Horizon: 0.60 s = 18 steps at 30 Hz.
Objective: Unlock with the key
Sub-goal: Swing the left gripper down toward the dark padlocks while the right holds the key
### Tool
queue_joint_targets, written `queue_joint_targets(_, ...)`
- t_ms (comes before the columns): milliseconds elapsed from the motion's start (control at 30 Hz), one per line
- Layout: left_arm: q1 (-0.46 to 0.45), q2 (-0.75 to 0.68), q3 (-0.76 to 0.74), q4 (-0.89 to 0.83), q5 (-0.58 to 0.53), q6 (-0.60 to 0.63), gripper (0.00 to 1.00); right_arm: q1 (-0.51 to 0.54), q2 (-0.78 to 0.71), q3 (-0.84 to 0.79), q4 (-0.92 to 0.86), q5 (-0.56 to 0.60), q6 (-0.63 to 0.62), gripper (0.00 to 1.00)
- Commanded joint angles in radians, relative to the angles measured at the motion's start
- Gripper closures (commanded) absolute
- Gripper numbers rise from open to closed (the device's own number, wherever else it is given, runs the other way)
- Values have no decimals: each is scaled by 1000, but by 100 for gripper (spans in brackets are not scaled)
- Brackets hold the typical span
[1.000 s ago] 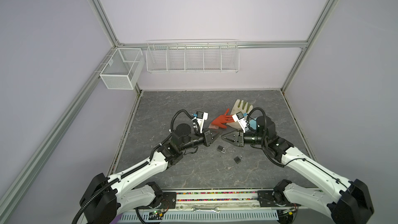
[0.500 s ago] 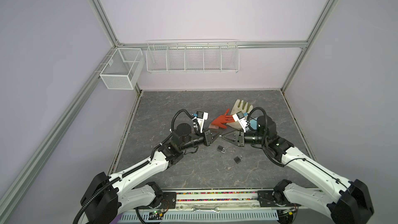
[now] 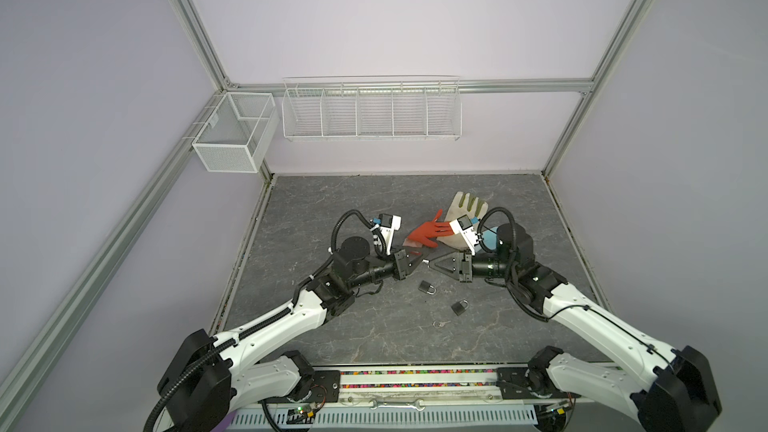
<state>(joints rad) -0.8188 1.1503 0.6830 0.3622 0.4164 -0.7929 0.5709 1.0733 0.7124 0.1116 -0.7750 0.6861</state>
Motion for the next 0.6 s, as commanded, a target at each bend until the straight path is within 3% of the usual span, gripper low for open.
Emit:
queue_joint_targets(0, 7, 8, 29, 6, -26, -6, 100, 0, -22, -13, 39, -32, 17, 94)
queue_joint_targets(133, 20, 9, 40, -22, -42, -17, 100, -3, -27, -16, 29, -23, 30, 94)
queue_joint_targets(267, 46, 3, 51, -71, -44, -20, 69, -20, -35, -16, -24, -9, 33, 94)
queue_joint_targets(333, 58, -5, 49, -97, -60, -18, 60, -33, -44, -13, -68, 1, 28, 94)
queue_joint_targets(567, 61, 36, 85, -267, -120, 72, 48, -102, -110, -49, -226, 43, 27, 94)
